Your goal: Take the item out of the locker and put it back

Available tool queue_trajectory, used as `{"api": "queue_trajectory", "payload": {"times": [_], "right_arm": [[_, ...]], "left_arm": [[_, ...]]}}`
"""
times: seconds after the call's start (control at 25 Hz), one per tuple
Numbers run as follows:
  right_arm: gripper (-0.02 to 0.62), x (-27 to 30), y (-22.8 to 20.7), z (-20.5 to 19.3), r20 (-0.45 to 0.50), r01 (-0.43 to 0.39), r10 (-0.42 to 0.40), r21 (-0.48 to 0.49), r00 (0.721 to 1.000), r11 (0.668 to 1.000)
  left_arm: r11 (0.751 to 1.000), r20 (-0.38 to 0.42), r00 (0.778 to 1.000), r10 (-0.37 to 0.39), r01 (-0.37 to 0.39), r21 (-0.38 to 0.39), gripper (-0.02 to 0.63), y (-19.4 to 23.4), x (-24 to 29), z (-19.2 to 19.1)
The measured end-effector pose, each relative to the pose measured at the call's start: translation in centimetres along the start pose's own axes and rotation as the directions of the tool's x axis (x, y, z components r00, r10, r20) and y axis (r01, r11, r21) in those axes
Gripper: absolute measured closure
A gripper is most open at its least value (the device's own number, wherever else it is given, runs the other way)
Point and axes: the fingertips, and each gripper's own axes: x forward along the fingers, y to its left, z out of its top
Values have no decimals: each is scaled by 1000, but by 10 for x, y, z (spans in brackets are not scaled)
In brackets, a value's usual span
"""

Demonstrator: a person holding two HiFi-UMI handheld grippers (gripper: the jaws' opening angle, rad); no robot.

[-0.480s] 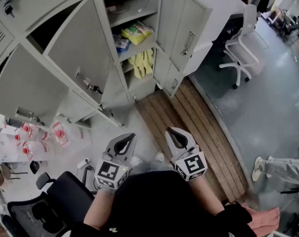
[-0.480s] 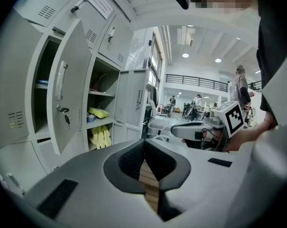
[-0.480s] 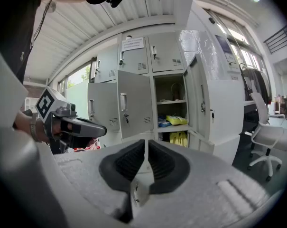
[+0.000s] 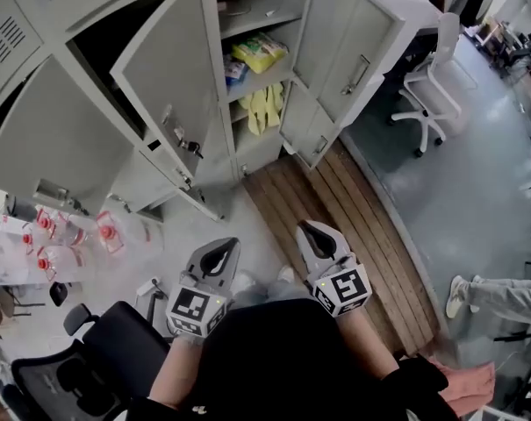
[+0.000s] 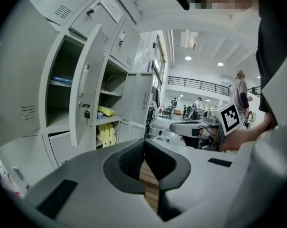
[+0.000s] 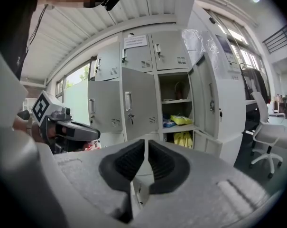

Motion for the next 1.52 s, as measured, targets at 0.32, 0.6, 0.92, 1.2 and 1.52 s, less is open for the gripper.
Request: {"api": "queue_trajectory", "payload": {"times": [0.32, 0.6, 0.92, 1.2, 1.52], "right_arm": [[574, 20, 12, 2, -10, 36, -37, -20, 999, 999], [574, 47, -1, 4, -15, 33, -33, -20, 999, 999], [572, 99, -38, 3, -29, -19, 19, -1, 999, 1000], [572, 162, -88, 13, -34, -48, 48, -4, 998, 999], [526, 239, -137, 34, -44, -83, 79, -91, 996, 992]], "left_arm": [[1000, -10, 1000, -2, 2, -21, 595, 20, -21, -18], [1000, -8, 1000, -14, 14, -16, 595, 35, 2, -11], [1000, -28, 1000, -2, 2, -3, 595, 59, 58, 8], [999, -34, 999, 11, -10, 40, 595, 83, 117, 41], [993, -65, 993, 100, -96, 65, 595, 115, 160, 63]]}}
